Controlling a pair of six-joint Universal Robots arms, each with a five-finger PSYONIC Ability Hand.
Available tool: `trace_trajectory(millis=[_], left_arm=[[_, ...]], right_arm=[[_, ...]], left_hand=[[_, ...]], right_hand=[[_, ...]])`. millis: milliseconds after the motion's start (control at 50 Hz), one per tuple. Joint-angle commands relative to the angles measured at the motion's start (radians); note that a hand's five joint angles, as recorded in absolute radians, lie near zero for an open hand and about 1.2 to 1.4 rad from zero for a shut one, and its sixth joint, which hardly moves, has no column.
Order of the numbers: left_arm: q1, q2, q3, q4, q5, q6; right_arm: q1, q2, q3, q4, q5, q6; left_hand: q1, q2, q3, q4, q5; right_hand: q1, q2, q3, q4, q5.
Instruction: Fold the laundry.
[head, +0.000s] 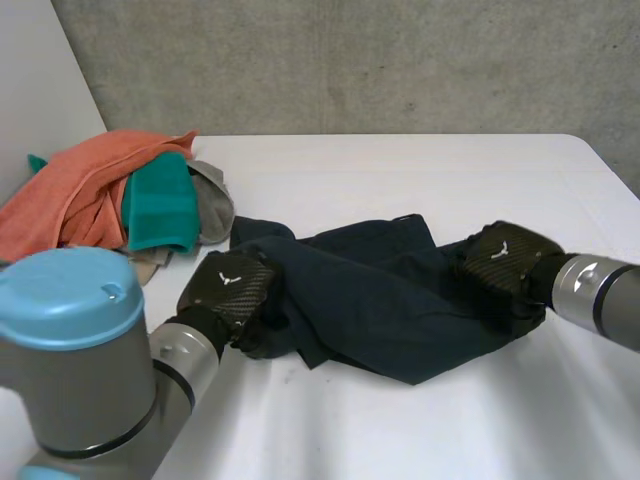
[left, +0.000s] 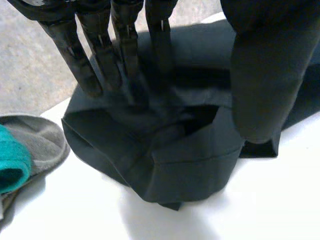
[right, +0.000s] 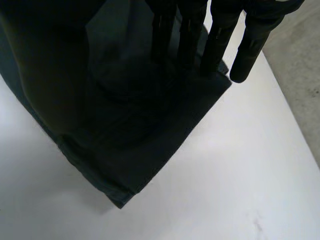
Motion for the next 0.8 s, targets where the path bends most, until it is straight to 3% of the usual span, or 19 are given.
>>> trace_trajectory(millis=[20,100,120,200,320,360,440,560,660,800], left_arm=[[0.007,-0.133,0.099,0.008,0.005,0.004],[-0.001,-0.206,0.168,0.016,0.014,0.004],[-0.002,-0.219,0.181,0.019,0.017,0.004],[-0.008,-0.257,0.216,0.027,0.042,0.003],[-0.048,-0.294,0.253,0.053,0.057,0.003],[-0.048,-0.300,0.260,0.070,0.053,0.004],[-0.050,-0.297,0.270,0.085,0.036,0.015],[-0.048,-0.227,0.276,0.064,-0.001,0.022],[-0.042,0.003,0.244,0.013,-0.004,0.056],[-0.030,0.259,0.250,-0.050,0.008,0.070]], right_arm=[[-0.002,0.023,0.068,-0.138,0.007,0.009],[-0.003,0.024,0.106,-0.188,0.009,0.009],[-0.003,0.026,0.115,-0.201,0.007,0.009],[-0.008,0.026,0.140,-0.237,0.009,0.013],[-0.034,0.024,0.160,-0.252,0.017,0.017],[-0.042,0.024,0.166,-0.254,0.021,0.017],[-0.048,0.023,0.166,-0.254,0.038,0.020],[-0.066,-0.029,0.120,-0.244,0.115,0.023],[-0.077,-0.144,0.056,-0.200,0.158,0.025],[-0.080,-0.330,-0.075,-0.047,0.152,0.097]], left_hand=[[-0.073,-0.085,-0.088,-0.076,-0.074],[-0.111,-0.123,-0.127,-0.115,-0.112],[-0.109,-0.120,-0.124,-0.112,-0.109],[-0.088,-0.100,-0.103,-0.091,-0.089],[0.228,0.217,0.213,0.225,0.228],[0.594,0.582,0.579,0.591,0.593],[0.936,0.924,0.920,0.933,0.935],[0.936,0.925,0.921,0.933,0.935],[0.936,0.925,0.921,0.933,0.935],[0.936,0.925,0.921,0.933,0.935]], right_hand=[[0.048,0.060,0.055,0.062,0.087],[0.315,0.327,0.322,0.329,0.353],[0.574,0.586,0.581,0.588,0.613],[0.927,0.940,0.934,0.942,0.966],[0.928,0.940,0.935,0.942,0.967],[0.928,0.940,0.935,0.942,0.967],[0.928,0.940,0.935,0.942,0.967],[0.928,0.940,0.935,0.942,0.967],[0.928,0.940,0.935,0.942,0.967],[0.928,0.940,0.935,0.942,0.967]])
